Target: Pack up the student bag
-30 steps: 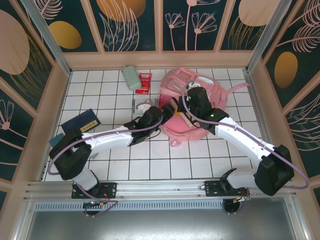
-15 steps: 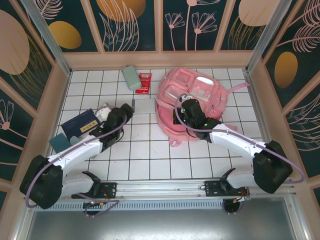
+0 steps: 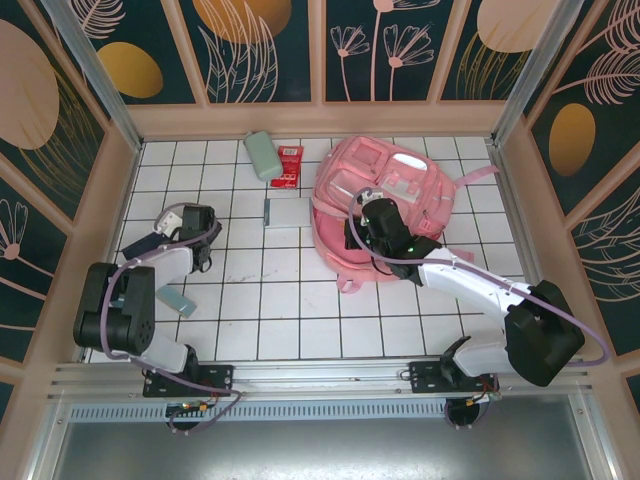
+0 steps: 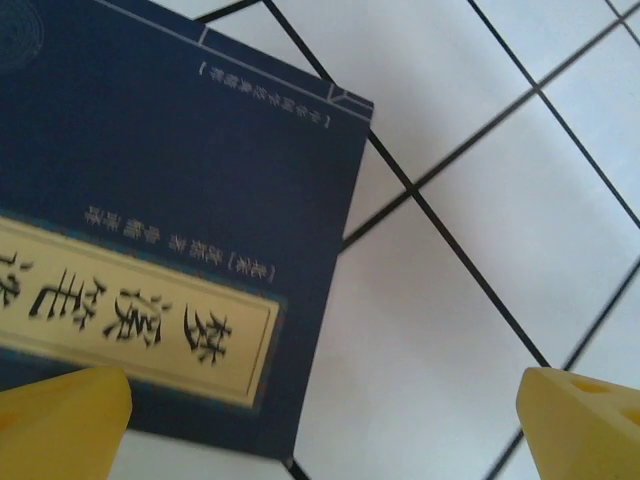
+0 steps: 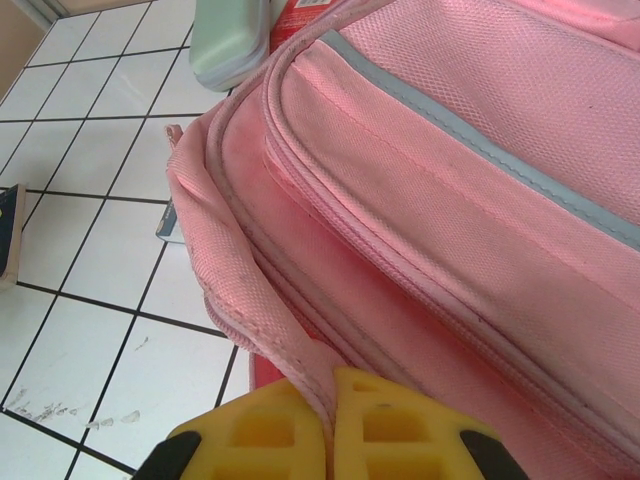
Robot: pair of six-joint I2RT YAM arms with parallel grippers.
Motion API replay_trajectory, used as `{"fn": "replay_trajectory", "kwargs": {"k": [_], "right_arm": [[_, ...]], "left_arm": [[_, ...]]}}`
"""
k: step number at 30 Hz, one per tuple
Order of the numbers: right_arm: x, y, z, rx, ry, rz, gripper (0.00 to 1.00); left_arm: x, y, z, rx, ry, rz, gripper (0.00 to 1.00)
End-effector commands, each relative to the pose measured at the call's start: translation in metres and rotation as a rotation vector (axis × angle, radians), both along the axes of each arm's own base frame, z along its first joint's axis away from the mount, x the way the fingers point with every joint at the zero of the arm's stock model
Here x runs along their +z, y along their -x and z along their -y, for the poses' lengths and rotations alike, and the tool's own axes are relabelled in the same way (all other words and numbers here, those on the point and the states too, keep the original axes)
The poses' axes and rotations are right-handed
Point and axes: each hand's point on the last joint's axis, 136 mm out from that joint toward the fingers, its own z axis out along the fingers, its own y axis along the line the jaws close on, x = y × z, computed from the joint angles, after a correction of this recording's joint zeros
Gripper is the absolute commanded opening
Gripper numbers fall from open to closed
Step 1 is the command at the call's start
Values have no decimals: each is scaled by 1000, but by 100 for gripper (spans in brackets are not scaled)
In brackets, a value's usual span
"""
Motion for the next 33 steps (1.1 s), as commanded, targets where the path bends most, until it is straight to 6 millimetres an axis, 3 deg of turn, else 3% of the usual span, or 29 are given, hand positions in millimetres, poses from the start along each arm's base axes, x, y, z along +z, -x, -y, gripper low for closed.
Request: {"fn": "replay_trajectory", "kwargs": {"k": [1, 6, 9, 14, 16, 24, 29, 33], "right_arm": [[30, 1, -13, 17, -92, 59, 0], [24, 4, -14, 24, -83, 48, 0], [19, 5, -14, 28, -74, 39, 0], [7, 11, -17, 44, -61, 15, 31], [5, 13, -17, 46, -56, 12, 38], [9, 14, -23, 53, -78, 19, 44], [11, 15, -28, 66, -80, 21, 45], [10, 14, -33, 79, -79, 16, 45]], "left_arm": [[15, -19, -13, 20, -25, 45, 99], [19, -27, -23, 36, -51, 38, 98], [-4, -28, -14, 9, 17, -31, 99], [-34, -19, 13, -51, 181, -31, 98], [-40, -16, 31, -99, 258, -15, 95], [-49, -4, 103, -242, 345, -40, 95], [-55, 16, 163, -344, 415, -41, 95], [-53, 38, 200, -402, 432, -48, 94]]}}
